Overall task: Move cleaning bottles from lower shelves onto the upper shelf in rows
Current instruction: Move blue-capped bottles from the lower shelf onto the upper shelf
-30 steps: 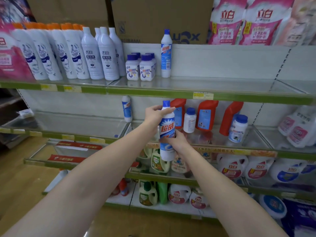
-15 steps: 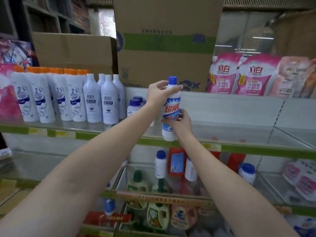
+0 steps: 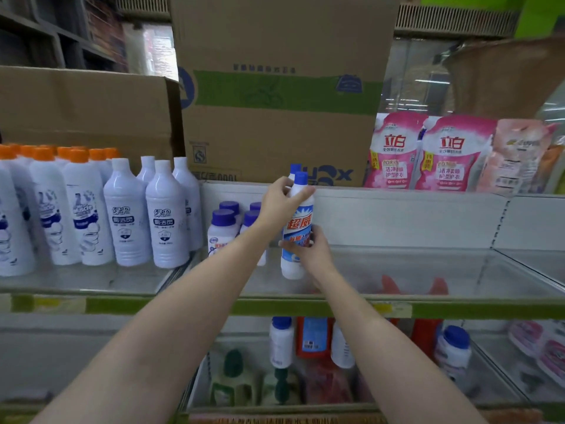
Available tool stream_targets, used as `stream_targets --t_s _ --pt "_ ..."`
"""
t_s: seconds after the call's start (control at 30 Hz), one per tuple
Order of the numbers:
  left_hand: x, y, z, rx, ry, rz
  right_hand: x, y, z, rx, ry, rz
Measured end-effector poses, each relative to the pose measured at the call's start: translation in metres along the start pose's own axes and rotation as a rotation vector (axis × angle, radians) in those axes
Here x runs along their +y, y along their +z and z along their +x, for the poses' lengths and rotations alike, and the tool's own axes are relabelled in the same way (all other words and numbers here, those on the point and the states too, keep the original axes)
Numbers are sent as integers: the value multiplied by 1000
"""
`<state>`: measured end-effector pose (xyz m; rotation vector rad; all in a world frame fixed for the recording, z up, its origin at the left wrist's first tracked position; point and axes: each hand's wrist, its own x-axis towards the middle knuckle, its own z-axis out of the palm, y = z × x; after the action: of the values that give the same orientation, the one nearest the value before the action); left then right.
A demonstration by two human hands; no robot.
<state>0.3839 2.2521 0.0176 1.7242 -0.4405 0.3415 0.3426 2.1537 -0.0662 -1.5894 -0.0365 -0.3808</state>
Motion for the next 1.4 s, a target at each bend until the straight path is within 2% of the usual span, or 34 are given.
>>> stream_targets --t_s 0.2,0.47,0.73,0.87,1.0,1.13,1.4 --pt "-10 -5 31 -40 -5 78 7 8 33 -4 30 -98" --pt "-16 -7 41 -80 -5 76 17 14 40 8 16 -76" --pt "-11 -1 33 4 -54 48 -1 -11 50 -151 87 -164" --pt "5 -8 39 1 -231 -73 -19 -26 68 -178 35 -224" --pt "4 -20 63 133 -310 -105 -24 -39 95 -112 -63 -256" --pt "20 -24 77 115 -227 -83 -28 -43 114 -45 -111 -225" --pt "27 -19 103 37 -176 48 -38 -35 137 -38 -156 -242"
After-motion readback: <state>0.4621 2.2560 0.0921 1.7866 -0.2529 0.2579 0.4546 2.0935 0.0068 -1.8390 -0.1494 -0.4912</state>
